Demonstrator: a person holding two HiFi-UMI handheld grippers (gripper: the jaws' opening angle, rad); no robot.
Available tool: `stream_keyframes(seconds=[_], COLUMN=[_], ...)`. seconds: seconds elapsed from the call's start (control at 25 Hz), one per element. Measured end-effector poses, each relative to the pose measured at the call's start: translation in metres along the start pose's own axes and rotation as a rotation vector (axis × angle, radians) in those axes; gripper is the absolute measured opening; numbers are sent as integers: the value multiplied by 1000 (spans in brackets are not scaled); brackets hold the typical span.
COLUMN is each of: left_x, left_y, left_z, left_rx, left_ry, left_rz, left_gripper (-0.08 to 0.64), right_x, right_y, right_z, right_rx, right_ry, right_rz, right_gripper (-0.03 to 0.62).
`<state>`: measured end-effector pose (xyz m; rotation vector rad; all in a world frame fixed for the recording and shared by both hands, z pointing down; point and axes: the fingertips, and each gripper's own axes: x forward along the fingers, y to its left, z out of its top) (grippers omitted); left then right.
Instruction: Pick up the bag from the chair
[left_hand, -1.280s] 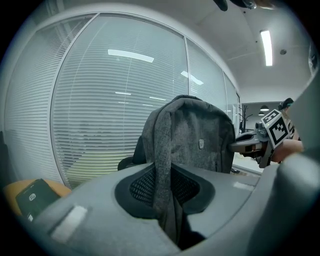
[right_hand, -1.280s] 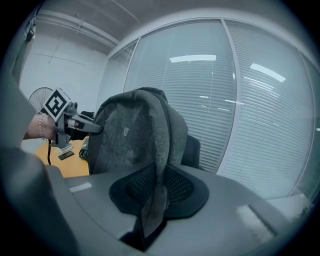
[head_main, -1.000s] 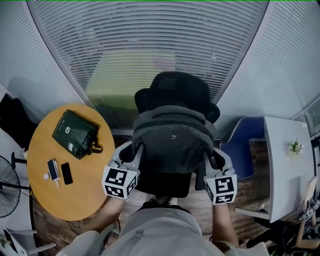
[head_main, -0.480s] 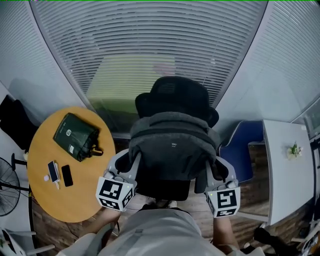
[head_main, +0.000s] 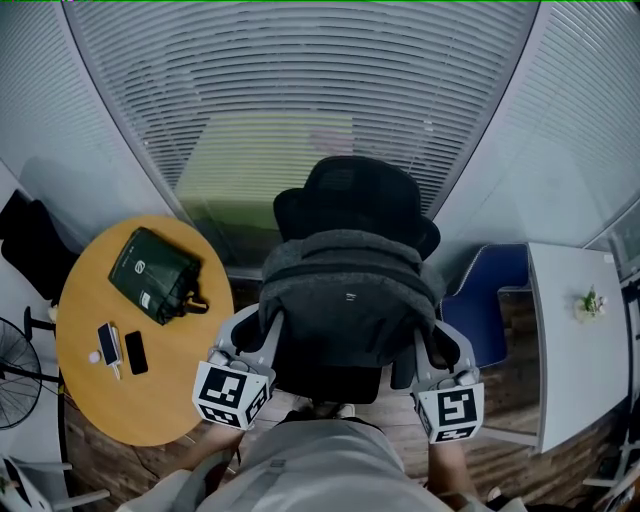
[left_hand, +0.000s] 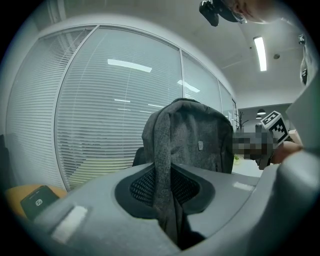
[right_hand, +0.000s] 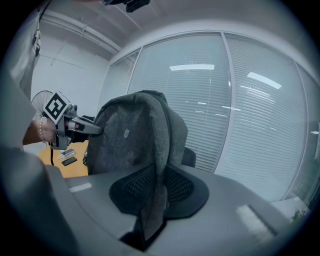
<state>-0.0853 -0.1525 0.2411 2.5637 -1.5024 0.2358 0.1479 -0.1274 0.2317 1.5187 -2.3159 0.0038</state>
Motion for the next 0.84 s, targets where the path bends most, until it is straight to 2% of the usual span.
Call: stream_keyframes(seconds=[0.4,0.6,0.84], left_x=[3,0,1], left_y=[4,5,10], left_z=[-10,2,0], left_rx=[-10,-12,-15], left_ry=[-6,-13,-16], left_rz=[5,0,0], left_gripper=[60,60,60], right_x=[8,3,7], right_y=[2,1,6], right_z=[-8,5,5], right_rx=[3,-5,-7], right_ry=[2,4,6], right_rz=[6,4,4], right_gripper=[52,52,52])
